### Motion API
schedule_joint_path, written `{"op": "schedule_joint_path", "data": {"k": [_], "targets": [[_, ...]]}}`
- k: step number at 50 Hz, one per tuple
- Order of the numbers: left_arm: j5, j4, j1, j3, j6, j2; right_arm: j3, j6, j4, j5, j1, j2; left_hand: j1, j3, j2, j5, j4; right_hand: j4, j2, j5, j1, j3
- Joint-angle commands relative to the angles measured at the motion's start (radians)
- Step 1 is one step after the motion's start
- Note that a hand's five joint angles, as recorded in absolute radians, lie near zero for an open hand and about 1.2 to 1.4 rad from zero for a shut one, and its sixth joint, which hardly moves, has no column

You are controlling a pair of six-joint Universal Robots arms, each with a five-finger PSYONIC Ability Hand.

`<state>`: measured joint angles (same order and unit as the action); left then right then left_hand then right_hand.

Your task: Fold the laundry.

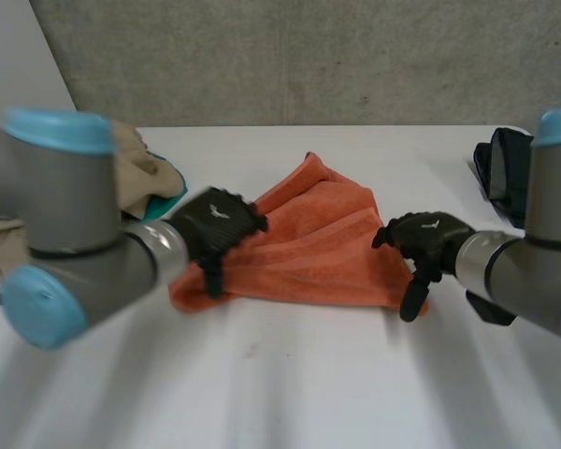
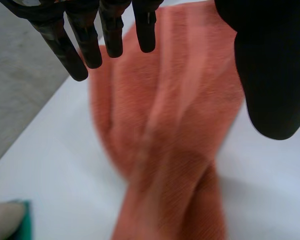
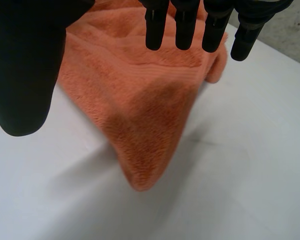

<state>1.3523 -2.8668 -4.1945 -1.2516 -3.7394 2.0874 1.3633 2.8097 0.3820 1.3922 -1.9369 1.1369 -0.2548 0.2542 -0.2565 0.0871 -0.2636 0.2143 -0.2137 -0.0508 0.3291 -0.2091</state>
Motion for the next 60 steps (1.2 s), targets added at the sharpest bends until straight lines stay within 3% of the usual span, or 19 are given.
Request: {"op": "schedule_joint_path", "data": {"k": [1,5,11,14,15,16,18,21,29,32,36,43,46,53,57,60], "targets": [[0.181,-0.154,0.137,0.073,-0.023,0.189,0.105,0.014,-0.192,0.062,-0.042,-0.029,-0.173,0.173,-0.171,0.166,-0.164,-0.04,0.039,0.051,-0.155,0.035],[0.249,-0.181,0.159,0.13,-0.057,0.266,0.144,0.014,-0.27,0.087,-0.06,-0.046,-0.229,0.229,-0.227,0.222,-0.22,-0.04,0.039,0.051,-0.155,0.035],[0.249,-0.169,0.174,0.188,-0.137,0.329,0.169,0.01,-0.376,0.122,-0.08,-0.078,-0.457,0.458,-0.456,0.45,-0.448,-0.04,0.039,0.051,-0.155,0.035],[0.248,-0.169,0.186,0.211,-0.157,0.347,0.171,0.004,-0.434,0.146,-0.09,-0.109,-0.862,0.862,-0.86,0.855,-0.853,0.104,-0.104,-0.093,-0.011,-0.109],[0.251,-0.169,0.189,0.218,-0.16,0.347,0.171,-0.001,-0.443,0.152,-0.091,-0.117,-0.962,0.962,-0.96,0.955,-0.953,0.171,-0.172,-0.16,0.056,-0.176],[0.255,-0.17,0.197,0.227,-0.163,0.347,0.169,-0.013,-0.463,0.168,-0.093,-0.127,-1.14,1.14,-1.138,1.133,-1.131,0.509,-0.509,-0.498,0.394,-0.514],[0.266,-0.171,0.205,0.231,-0.162,0.332,0.168,-0.032,-0.48,0.185,-0.088,-0.132,-1.141,1.142,-1.14,1.135,-1.133,1.152,-1.152,-1.141,1.037,-1.157],[0.301,-0.171,0.221,0.216,-0.134,0.251,0.168,-0.07,-0.508,0.225,-0.067,-0.114,-1.141,1.142,-1.14,1.135,-1.133,1.182,-1.183,-1.171,1.067,-1.187],[0.32,-0.213,0.261,0.152,0.11,-0.081,0.114,-0.098,-0.54,0.222,0.067,0.113,-1.141,1.142,-1.14,1.135,-1.133,1.182,-1.183,-1.171,1.067,-1.187],[0.321,-0.239,0.264,0.161,0.187,-0.184,0.037,-0.059,-0.58,0.16,0.099,0.199,-1.141,1.142,-1.14,1.135,-1.133,1.182,-1.183,-1.171,1.067,-1.187],[0.34,-0.255,0.264,0.191,0.243,-0.263,-0.117,0.048,-0.612,0.059,0.078,0.204,-1.141,1.142,-1.14,1.135,-1.133,1.182,-1.183,-1.171,1.067,-1.187],[0.459,-0.243,0.215,0.196,0.25,-0.279,-0.403,0.284,-0.581,-0.05,-0.002,0.011,-1.141,1.142,-1.14,1.135,-1.133,1.182,-1.183,-1.171,1.067,-1.187],[0.496,-0.241,0.174,0.163,0.247,-0.261,-0.504,0.303,-0.54,-0.053,-0.06,-0.112,-1.141,1.142,-1.14,1.135,-1.133,1.182,-1.183,-1.171,1.067,-1.187],[0.493,-0.24,0.084,0.026,0.211,-0.179,-0.607,0.269,-0.492,-0.051,-0.16,-0.354,-1.141,1.142,-1.14,1.135,-1.133,1.182,-1.182,-1.171,1.067,-1.187],[0.466,-0.256,0.016,-0.054,0.17,-0.139,-0.61,0.269,-0.456,-0.047,-0.198,-0.402,-1.141,1.142,-1.14,1.135,-1.133,-0.04,0.039,0.051,-0.155,0.035],[0.438,-0.273,-0.028,-0.097,0.147,-0.13,-0.609,0.275,-0.402,-0.019,-0.195,-0.39,-1.141,1.142,-1.14,1.135,-1.133,-0.04,0.039,0.051,-0.155,0.035]]}}
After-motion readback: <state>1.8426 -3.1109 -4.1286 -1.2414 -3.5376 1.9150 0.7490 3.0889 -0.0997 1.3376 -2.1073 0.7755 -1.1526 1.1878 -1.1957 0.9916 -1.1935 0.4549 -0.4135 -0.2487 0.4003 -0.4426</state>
